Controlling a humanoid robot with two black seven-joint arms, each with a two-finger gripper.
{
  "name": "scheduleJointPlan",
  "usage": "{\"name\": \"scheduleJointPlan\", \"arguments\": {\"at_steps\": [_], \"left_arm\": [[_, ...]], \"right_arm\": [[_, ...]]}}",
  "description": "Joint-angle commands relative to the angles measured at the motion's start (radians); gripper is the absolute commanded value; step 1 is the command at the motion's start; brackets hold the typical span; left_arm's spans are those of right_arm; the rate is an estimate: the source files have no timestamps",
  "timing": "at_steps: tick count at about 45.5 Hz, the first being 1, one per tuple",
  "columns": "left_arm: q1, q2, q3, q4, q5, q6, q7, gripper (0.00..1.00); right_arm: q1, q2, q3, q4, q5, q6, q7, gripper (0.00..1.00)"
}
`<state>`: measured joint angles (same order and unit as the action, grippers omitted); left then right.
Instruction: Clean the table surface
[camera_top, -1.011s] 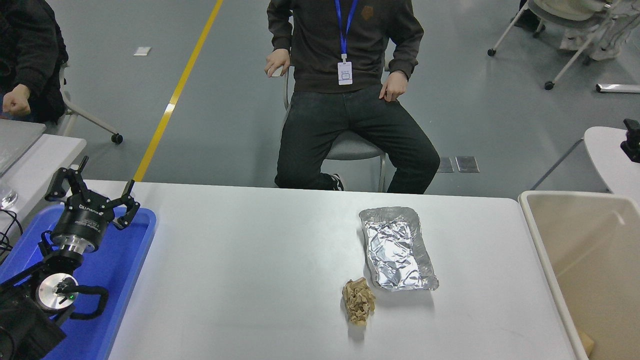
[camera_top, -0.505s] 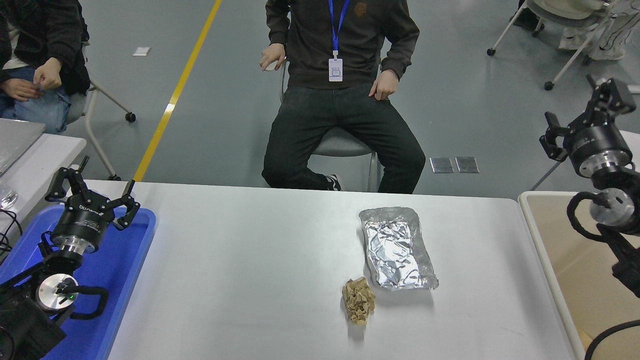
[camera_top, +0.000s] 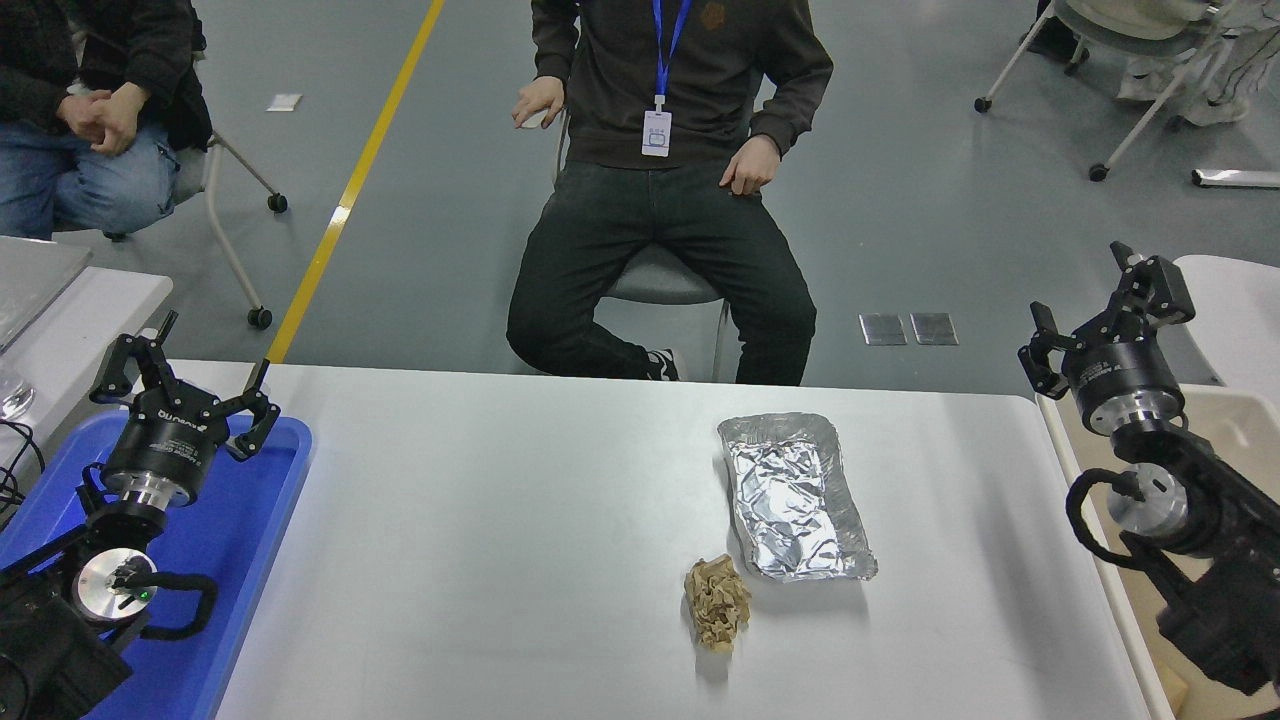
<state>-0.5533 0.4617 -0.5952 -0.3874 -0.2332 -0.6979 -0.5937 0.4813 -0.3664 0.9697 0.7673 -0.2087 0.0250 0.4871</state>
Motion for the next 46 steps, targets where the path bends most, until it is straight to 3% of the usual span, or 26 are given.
{"name": "scheduleJointPlan", "arguments": {"at_steps": [1,24,46], "left_arm": [[0.001,0.0,0.0,0.001,0.0,0.0,0.0,1.0],[0.0,0.0,0.0,-0.001,0.0,0.001,0.0,1.0],[0.0,0.0,0.0,-0.001,0.0,0.0,0.0,1.0]], "right_arm": [[-0.041,0.014,0.0,-0.003,0.0,0.024,0.018,0.99],[-0.027,0.004,-0.022,-0.006,-0.001,0.026,0.018,0.99],[0.042,-0.152,-0.236,-0.003,-0.001,0.044,0.016,0.99]]}}
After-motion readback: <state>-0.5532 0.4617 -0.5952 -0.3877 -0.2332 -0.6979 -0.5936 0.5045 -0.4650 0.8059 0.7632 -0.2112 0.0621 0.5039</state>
